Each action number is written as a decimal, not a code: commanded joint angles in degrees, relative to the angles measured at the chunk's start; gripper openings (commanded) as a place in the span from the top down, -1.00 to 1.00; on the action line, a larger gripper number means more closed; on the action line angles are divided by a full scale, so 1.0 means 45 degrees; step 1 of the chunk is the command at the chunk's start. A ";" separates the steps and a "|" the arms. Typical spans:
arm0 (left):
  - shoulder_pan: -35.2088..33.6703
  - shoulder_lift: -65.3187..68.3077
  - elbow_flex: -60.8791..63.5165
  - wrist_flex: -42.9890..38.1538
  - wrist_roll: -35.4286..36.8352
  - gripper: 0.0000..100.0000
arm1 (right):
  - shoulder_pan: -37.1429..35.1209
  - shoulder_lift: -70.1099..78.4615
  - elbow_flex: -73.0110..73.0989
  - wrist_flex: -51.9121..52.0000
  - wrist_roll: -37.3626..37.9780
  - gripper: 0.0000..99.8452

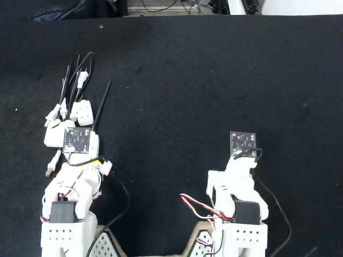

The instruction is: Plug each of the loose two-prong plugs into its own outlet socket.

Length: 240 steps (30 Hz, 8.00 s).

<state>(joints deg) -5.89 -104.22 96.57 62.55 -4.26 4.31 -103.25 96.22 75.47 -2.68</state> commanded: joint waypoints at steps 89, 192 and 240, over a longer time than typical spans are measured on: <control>-0.3116 -0.0059 -0.0342 0.0020 -0.0156 0.88 | -0.1055 -0.1162 0.0068 -0.3770 0.4767 0.95; -0.1299 1.9223 -1.1985 -0.2325 -0.1035 0.62 | -0.6759 1.6791 -0.5929 -1.3929 0.2266 0.62; -0.1455 2.1099 -1.5150 -0.0821 -0.0391 0.63 | -0.4005 1.6811 -0.6476 -1.3929 0.1368 0.62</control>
<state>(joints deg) -11.16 -8.48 33.27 59.03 -6.81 -14.68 -28.09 70.37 14.29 4.00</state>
